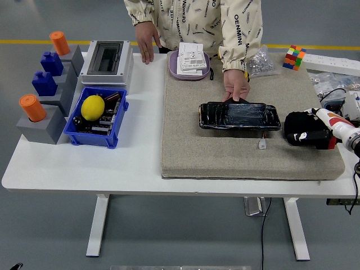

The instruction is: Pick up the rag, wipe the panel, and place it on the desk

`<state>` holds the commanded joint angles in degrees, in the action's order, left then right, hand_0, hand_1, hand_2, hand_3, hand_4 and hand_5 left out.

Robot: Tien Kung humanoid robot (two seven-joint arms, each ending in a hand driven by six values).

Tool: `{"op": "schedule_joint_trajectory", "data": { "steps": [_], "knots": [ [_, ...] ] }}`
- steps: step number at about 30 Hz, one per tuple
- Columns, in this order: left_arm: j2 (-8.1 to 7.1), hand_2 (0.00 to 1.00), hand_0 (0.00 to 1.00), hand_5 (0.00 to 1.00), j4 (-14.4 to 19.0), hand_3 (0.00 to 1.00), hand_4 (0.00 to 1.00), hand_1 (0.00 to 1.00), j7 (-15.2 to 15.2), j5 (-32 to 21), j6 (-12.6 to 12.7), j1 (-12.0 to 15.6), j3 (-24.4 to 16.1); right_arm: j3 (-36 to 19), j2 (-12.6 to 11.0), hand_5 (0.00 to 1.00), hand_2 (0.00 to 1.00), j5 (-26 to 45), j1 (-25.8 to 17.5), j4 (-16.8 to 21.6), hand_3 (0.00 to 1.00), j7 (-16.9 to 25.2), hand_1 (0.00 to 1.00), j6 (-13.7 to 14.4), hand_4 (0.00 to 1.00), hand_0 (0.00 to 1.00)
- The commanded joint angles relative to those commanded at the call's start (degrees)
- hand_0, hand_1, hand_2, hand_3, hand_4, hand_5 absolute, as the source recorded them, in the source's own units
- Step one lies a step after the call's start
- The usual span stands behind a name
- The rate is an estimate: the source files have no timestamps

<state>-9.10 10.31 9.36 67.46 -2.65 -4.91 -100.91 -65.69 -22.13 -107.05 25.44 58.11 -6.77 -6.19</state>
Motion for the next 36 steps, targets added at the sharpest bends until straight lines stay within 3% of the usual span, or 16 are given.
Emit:
{"op": "schedule_joint_trajectory", "data": {
  "steps": [8, 9, 15, 36],
  "knots": [
    [0.07, 0.767, 0.721, 0.569, 0.00, 0.622, 0.685, 0.716, 0.00, -0.16, 0.02, 0.15, 0.00, 0.41, 0.12, 0.519, 0.792, 0.34, -0.20, 0.03, 0.820, 0.52, 0.720, 1.61, 0.998, 0.763],
    [0.07, 0.767, 0.721, 0.569, 0.00, 0.622, 0.685, 0.716, 0.00, -0.17, 0.02, 0.14, -0.02, 0.47, 0.15, 0.453, 0.752, 0.40, -0.20, 0.06, 0.779, 0.59, 0.681, 1.96, 0.998, 0.718],
    [0.05, 0.767, 0.722, 0.569, 0.00, 0.622, 0.685, 0.716, -0.03, -0.24, 0.02, 0.02, -0.09, 0.68, 0.32, 0.423, 0.736, 0.75, -0.26, -0.13, 0.760, 1.17, 0.669, 3.37, 0.998, 0.695],
    [0.47, 0.767, 0.722, 0.569, 0.00, 0.622, 0.684, 0.716, -0.30, -0.83, -0.19, -0.23, 0.52, 1.98, 2.62, 0.432, 0.713, 2.41, -1.54, -4.86, 0.742, 4.94, 0.645, 7.87, 0.998, 0.663]
  ]
}}
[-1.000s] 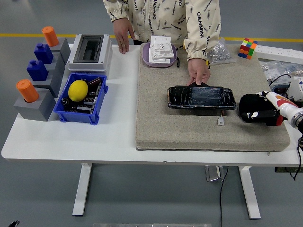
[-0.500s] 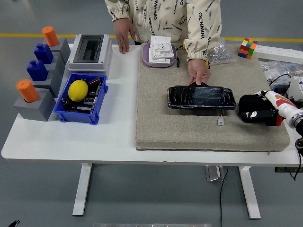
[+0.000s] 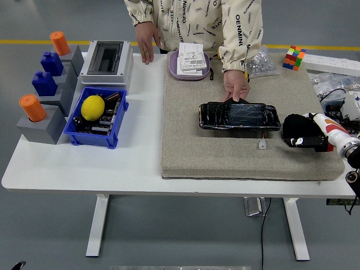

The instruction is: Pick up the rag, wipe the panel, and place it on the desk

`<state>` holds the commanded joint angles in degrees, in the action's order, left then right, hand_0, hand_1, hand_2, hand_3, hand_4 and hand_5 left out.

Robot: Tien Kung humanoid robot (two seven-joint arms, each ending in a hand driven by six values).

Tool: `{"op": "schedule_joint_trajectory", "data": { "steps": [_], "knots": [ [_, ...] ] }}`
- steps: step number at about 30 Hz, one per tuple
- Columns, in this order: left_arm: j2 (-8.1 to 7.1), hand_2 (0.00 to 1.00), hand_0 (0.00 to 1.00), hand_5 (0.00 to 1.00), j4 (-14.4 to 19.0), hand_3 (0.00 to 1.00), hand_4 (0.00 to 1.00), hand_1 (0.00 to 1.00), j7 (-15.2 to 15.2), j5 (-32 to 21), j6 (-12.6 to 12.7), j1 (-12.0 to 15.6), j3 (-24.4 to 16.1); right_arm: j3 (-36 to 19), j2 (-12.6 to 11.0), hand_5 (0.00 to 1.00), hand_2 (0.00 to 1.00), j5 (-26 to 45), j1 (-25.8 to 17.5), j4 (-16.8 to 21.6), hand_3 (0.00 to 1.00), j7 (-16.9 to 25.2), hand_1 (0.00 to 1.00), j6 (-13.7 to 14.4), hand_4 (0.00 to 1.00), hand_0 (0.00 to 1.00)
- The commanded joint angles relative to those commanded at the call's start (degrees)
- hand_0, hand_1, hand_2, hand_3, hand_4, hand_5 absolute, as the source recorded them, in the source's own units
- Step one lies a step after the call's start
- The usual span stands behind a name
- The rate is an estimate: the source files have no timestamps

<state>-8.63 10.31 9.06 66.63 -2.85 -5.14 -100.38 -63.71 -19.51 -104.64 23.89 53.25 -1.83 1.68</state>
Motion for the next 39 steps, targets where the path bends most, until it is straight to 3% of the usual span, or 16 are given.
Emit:
{"op": "schedule_joint_trajectory", "data": {
  "steps": [2, 3, 14, 15, 26, 27, 32, 33, 38, 39],
  "knots": [
    [-0.01, 0.767, 0.722, 0.569, 0.00, 0.622, 0.684, 0.716, 0.03, -0.03, 0.02, -0.03, 0.06, 0.13, 0.08, 0.432, 0.713, 0.12, 0.00, -0.27, 0.742, 0.32, 0.645, 0.66, 0.998, 0.663],
    [-0.02, 0.767, 0.722, 0.570, 0.00, 0.623, 0.685, 0.716, 0.04, -0.03, 0.02, -0.03, 0.07, 0.18, 0.12, 0.377, 0.673, 0.19, 0.00, -0.42, 0.721, 0.51, 0.613, 1.08, 0.998, 0.622],
    [-0.02, 0.767, 0.722, 0.568, 0.00, 0.622, 0.685, 0.716, 0.07, 0.07, 0.00, 0.17, 0.25, 0.69, 0.37, 0.355, 0.647, 0.95, -0.21, -1.33, 0.657, 2.50, 0.585, 4.68, 0.998, 0.569],
    [-0.03, 0.767, 0.722, 0.568, 0.00, 0.622, 0.685, 0.716, 0.06, 0.05, -0.02, 0.20, 0.30, 0.81, 0.41, 0.253, 0.551, 1.09, -0.27, -1.36, 0.550, 2.67, 0.519, 5.46, 0.998, 0.481],
    [-0.17, 0.767, 0.724, 0.567, 0.00, 0.623, 0.684, 0.716, 0.08, -0.07, -0.04, 0.32, 0.71, 1.25, 0.78, 0.194, 0.525, 1.79, -0.59, -1.87, 0.515, 3.48, 0.490, 8.09, 0.987, 0.450],
    [-0.18, 0.767, 0.723, 0.567, 0.00, 0.622, 0.685, 0.715, 0.09, -0.04, -0.03, 0.34, 0.68, 1.23, 0.80, 0.132, 0.511, 1.82, -0.65, -1.89, 0.497, 3.55, 0.476, 8.17, 0.942, 0.420],
    [-0.19, 0.767, 0.723, 0.567, 0.00, 0.622, 0.685, 0.715, 0.06, -0.11, -0.04, 0.38, 0.72, 1.19, 0.77, 0.132, 0.511, 1.74, -0.79, -1.92, 0.497, 3.73, 0.476, 8.61, 0.942, 0.420],
    [-0.19, 0.767, 0.722, 0.566, 0.00, 0.622, 0.685, 0.716, 0.06, -0.13, -0.04, 0.36, 0.73, 1.19, 0.76, 0.020, 0.501, 1.68, -0.75, -1.91, 0.488, 3.75, 0.469, 8.67, 0.856, 0.400],
    [-0.16, 0.767, 0.722, 0.566, 0.00, 0.622, 0.685, 0.716, 0.00, -0.10, -0.07, 0.17, 0.64, 1.18, 0.69, 0.020, 0.501, 1.49, -0.53, -1.83, 0.488, 3.98, 0.469, 9.19, 0.856, 0.400],
    [-0.15, 0.767, 0.722, 0.565, 0.00, 0.623, 0.685, 0.716, -0.01, -0.13, -0.08, 0.14, 0.65, 1.17, 0.67, 0.002, 0.492, 1.47, -0.49, -1.82, 0.475, 4.03, 0.454, 9.32, 0.816, 0.381]
  ]
}}
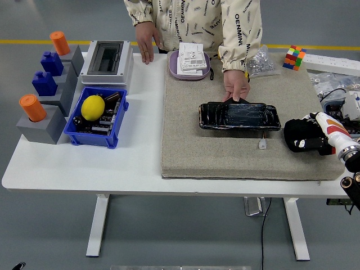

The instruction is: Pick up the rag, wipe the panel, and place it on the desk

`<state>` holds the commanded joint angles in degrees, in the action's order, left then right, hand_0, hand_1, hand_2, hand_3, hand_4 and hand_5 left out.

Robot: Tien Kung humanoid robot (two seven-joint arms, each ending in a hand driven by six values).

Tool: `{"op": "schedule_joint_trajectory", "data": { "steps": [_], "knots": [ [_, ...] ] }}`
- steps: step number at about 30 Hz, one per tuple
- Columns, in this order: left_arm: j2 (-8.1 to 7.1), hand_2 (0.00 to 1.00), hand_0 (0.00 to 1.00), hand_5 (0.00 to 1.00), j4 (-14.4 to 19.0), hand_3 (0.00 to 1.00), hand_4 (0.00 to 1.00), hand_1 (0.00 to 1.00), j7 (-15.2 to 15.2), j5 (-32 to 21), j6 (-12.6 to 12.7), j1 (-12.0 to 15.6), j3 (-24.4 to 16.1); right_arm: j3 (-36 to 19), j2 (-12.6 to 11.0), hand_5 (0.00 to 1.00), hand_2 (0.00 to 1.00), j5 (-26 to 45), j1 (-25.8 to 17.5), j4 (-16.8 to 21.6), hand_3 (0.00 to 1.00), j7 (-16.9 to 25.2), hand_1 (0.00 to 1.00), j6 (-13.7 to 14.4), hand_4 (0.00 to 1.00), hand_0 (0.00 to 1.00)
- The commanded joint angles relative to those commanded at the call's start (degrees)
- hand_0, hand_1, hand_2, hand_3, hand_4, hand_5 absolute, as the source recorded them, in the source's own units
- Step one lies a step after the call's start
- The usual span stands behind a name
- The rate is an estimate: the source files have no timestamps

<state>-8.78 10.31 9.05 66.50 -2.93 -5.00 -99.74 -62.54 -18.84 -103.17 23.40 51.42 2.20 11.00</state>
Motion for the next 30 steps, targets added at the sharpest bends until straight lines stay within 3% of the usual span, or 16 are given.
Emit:
{"op": "schedule_joint_trajectory", "data": {
  "steps": [17, 18, 30],
  "knots": [
    [0.03, 0.767, 0.722, 0.564, 0.00, 0.622, 0.685, 0.716, -0.13, 0.18, -0.07, -0.26, -0.43, -0.57, -0.45, 0.002, 0.475, -0.04, 0.46, 0.09, 0.460, -0.03, 0.434, 0.49, 0.775, 0.376],
    [0.03, 0.767, 0.723, 0.564, 0.00, 0.621, 0.684, 0.716, -0.13, 0.17, -0.07, -0.27, -0.43, -0.61, -0.48, 0.002, 0.463, -0.04, 0.50, 0.11, 0.450, -0.04, 0.424, 0.54, 0.826, 0.350],
    [0.09, 0.767, 0.723, 0.564, 0.00, 0.622, 0.685, 0.716, -0.23, 0.16, -0.12, -0.38, -0.64, -2.07, -0.29, 0.002, 0.453, -0.37, 1.22, 0.32, 0.442, -0.24, 0.412, 1.24, 0.875, 0.351]
  ]
}}
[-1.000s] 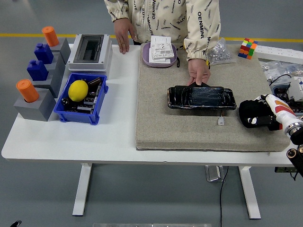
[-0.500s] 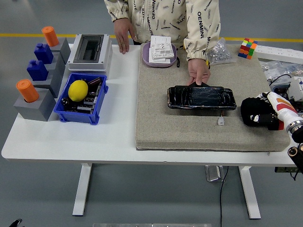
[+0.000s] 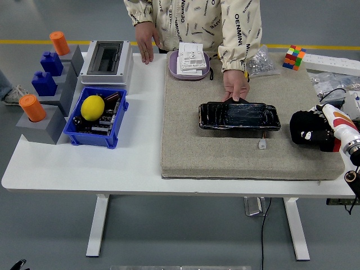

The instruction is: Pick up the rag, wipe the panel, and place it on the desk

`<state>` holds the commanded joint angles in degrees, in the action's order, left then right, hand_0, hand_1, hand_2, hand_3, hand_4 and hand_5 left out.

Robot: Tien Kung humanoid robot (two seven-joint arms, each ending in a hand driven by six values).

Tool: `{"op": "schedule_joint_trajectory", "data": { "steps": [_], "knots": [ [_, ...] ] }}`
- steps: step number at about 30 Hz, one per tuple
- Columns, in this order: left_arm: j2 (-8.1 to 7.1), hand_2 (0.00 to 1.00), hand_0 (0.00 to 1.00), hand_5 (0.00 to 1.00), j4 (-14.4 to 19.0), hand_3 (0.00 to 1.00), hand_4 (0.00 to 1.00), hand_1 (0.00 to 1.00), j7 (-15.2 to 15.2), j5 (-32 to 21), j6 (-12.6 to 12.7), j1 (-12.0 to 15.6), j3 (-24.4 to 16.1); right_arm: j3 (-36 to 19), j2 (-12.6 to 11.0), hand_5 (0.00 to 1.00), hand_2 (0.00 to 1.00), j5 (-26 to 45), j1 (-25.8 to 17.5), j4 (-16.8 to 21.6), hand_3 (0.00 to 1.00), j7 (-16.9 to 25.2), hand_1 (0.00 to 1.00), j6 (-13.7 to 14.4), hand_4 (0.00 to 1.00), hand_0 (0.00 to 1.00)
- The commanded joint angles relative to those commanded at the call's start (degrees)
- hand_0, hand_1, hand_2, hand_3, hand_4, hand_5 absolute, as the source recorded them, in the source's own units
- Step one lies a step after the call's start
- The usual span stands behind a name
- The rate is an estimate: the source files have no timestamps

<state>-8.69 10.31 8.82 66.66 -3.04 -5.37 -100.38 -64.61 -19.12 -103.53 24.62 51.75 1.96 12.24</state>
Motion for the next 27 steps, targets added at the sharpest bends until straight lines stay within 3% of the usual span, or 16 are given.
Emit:
{"op": "schedule_joint_trajectory", "data": {
  "steps": [17, 27],
  "knots": [
    [-0.44, 0.767, 0.722, 0.564, 0.00, 0.623, 0.686, 0.716, -0.09, 0.45, -0.09, 0.32, -0.26, -1.39, 1.02, 0.002, 0.454, -1.35, 3.13, 0.21, 0.446, -0.77, 0.413, -0.10, 0.886, 0.342],
    [-0.80, 0.767, 0.723, 0.565, 0.00, 0.622, 0.686, 0.716, -0.19, 0.79, -0.22, 0.86, -0.08, -1.45, 3.79, 0.002, 0.455, -2.00, 4.06, 0.92, 0.447, -1.16, 0.414, -0.34, 0.887, 0.327]
  ]
}}
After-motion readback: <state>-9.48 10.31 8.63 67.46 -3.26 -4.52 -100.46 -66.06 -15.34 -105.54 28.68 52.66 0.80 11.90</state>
